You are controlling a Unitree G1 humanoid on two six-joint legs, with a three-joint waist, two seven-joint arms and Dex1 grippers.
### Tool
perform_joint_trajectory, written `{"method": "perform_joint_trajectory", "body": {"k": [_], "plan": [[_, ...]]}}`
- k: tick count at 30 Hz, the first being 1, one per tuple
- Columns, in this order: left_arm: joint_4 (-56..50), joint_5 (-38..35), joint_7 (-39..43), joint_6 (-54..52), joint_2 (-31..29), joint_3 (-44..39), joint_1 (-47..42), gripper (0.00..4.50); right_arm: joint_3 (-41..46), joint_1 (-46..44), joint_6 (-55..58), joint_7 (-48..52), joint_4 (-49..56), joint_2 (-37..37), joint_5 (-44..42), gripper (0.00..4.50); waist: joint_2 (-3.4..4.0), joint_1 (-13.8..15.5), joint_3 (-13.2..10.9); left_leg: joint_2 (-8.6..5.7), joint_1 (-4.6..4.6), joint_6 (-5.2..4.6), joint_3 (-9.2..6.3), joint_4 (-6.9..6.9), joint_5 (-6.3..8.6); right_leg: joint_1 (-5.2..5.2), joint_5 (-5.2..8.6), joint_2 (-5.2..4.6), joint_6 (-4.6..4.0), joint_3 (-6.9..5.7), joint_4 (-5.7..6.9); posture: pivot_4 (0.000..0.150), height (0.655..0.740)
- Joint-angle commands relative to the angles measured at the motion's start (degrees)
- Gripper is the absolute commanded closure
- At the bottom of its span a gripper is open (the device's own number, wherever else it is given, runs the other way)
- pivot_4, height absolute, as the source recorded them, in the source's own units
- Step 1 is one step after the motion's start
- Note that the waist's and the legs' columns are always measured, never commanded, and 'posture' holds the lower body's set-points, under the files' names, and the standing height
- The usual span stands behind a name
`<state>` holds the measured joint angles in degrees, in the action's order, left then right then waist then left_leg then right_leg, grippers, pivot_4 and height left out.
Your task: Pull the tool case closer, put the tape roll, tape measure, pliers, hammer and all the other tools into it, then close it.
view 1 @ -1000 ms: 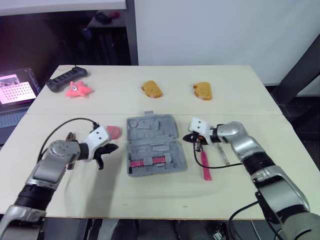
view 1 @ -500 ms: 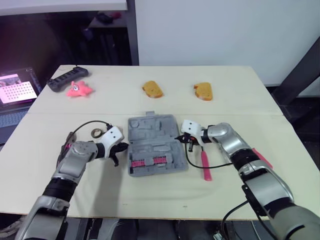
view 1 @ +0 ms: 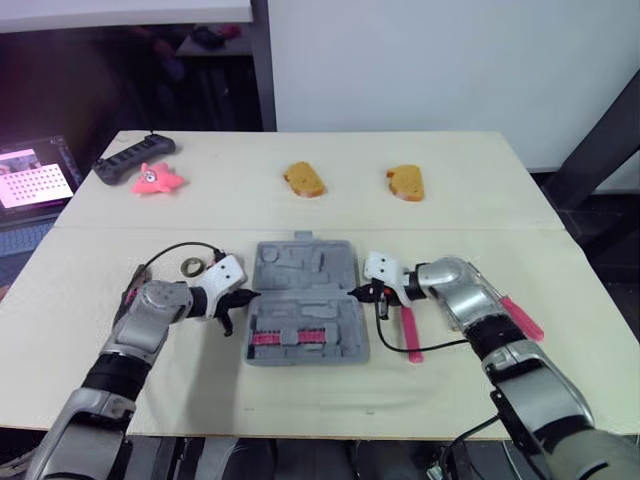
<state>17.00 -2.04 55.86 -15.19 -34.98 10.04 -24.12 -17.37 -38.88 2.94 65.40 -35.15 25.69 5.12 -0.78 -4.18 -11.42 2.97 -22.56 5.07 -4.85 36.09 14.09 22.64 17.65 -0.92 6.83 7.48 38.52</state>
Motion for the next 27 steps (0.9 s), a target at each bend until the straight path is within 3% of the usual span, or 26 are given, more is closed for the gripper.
{"method": "perform_joint_trajectory", "body": {"k": [1,12,27], "plan": [[-5.7,-1.8,2.5,-3.3,-0.8,0.5,2.8,4.50,0.8,3.3,4.1,0.1,8.9,0.1,-2.2,4.47,0.01,0.0,0.0,0.00,0.00,0.00,0.00,0.00,0.00,0.00,0.00,0.00,0.00,0.00,0.00,0.150,0.7377],[-17.2,-4.8,1.7,-11.5,-3.7,-1.7,12.6,4.50,3.3,18.2,20.2,-2.5,33.5,4.0,-6.3,4.47,0.01,0.2,0.0,0.00,0.08,-0.01,-0.02,0.00,0.00,-0.10,0.02,0.00,0.00,0.00,-0.03,0.150,0.7377],[-23.2,-5.7,1.5,-15.2,-3.1,1.2,15.6,4.50,3.0,22.2,24.2,-5.0,37.8,6.8,-7.9,4.47,-0.01,0.3,0.0,0.00,0.07,-0.01,-0.02,-0.01,0.01,-0.17,0.02,-0.01,0.00,0.00,-0.17,0.150,0.7377]]}}
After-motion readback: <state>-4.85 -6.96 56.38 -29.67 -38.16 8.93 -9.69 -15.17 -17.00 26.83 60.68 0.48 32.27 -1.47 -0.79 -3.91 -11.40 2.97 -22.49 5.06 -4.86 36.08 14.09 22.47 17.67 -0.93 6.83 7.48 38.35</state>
